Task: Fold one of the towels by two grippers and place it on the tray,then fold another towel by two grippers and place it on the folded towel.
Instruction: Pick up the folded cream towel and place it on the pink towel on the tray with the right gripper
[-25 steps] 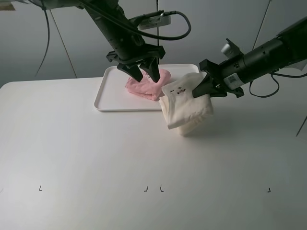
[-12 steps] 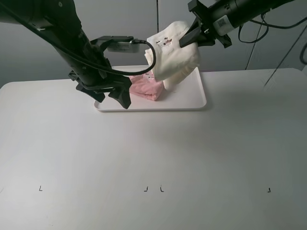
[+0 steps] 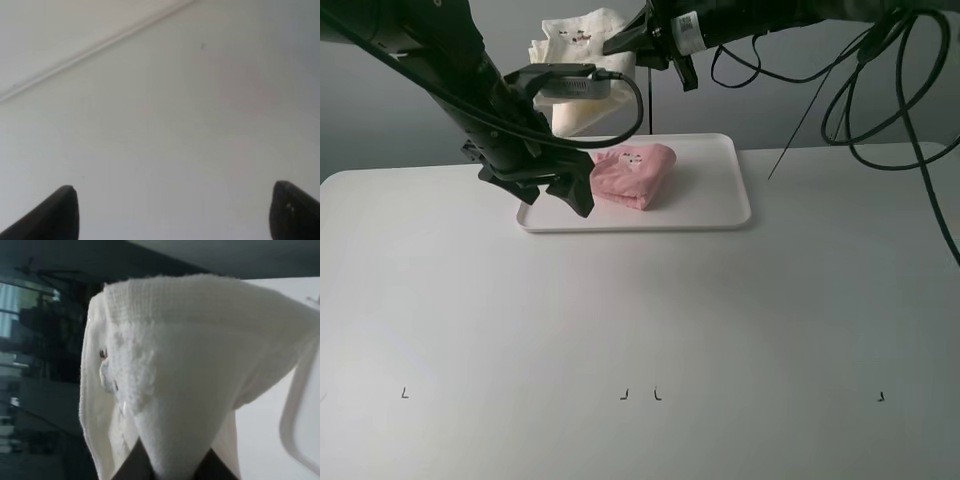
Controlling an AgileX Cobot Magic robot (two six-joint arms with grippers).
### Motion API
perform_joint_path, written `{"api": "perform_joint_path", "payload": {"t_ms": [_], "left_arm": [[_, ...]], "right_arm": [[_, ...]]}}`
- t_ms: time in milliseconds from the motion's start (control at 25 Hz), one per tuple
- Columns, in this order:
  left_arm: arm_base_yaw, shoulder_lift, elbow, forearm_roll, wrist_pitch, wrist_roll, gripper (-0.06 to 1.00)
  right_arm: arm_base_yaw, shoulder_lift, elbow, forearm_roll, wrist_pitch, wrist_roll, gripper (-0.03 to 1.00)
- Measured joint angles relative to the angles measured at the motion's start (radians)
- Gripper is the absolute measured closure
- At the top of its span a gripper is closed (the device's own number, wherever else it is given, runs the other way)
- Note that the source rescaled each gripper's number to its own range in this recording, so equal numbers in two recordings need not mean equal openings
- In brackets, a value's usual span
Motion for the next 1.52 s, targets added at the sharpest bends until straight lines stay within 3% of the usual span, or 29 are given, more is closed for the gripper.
{"api": "perform_joint_path", "payload": {"t_ms": [120,360,480,800,880,1000,1040,1080,1200,1280,1360,1520], "left_arm": [[0.000,0.000,0.000,0.002,-0.004,0.002,-0.03],[0.000,0.000,0.000,0.002,-0.008,0.021,-0.03],[0.000,0.000,0.000,0.002,-0.008,0.026,-0.03],[0.000,0.000,0.002,0.002,-0.006,0.028,-0.03],[0.000,0.000,0.002,0.002,-0.004,0.028,-0.03],[0.000,0.000,0.002,0.002,-0.004,0.028,-0.03],[0.000,0.000,0.002,0.002,-0.004,0.028,-0.03],[0.000,0.000,0.002,0.002,-0.004,0.028,-0.03],[0.000,0.000,0.002,0.002,-0.004,0.028,-0.03],[0.000,0.000,0.002,0.002,0.000,0.028,-0.03],[0.000,0.000,0.002,0.002,0.004,0.028,-0.03],[0.000,0.000,0.002,0.002,0.010,0.028,-0.03]], "right_arm": [[0.000,0.099,-0.049,0.047,-0.014,0.008,0.88],[-0.006,0.221,-0.057,0.050,-0.139,-0.024,0.88],[-0.016,0.249,-0.058,0.041,-0.158,-0.041,0.88],[-0.017,0.272,-0.058,-0.137,-0.176,-0.038,0.86],[-0.017,0.272,-0.058,-0.137,-0.181,-0.044,0.68],[-0.017,0.272,-0.059,-0.088,-0.175,-0.071,0.20],[-0.019,0.272,-0.061,-0.057,-0.161,-0.089,0.07],[-0.021,0.272,-0.069,-0.036,-0.140,-0.109,0.01],[-0.035,0.270,-0.097,-0.004,-0.091,-0.121,-0.03],[-0.049,0.248,-0.098,-0.045,-0.083,-0.092,-0.03],[-0.072,0.208,-0.098,-0.152,-0.095,-0.045,-0.03],[-0.114,0.080,-0.099,-0.484,-0.124,0.062,-0.03]]}}
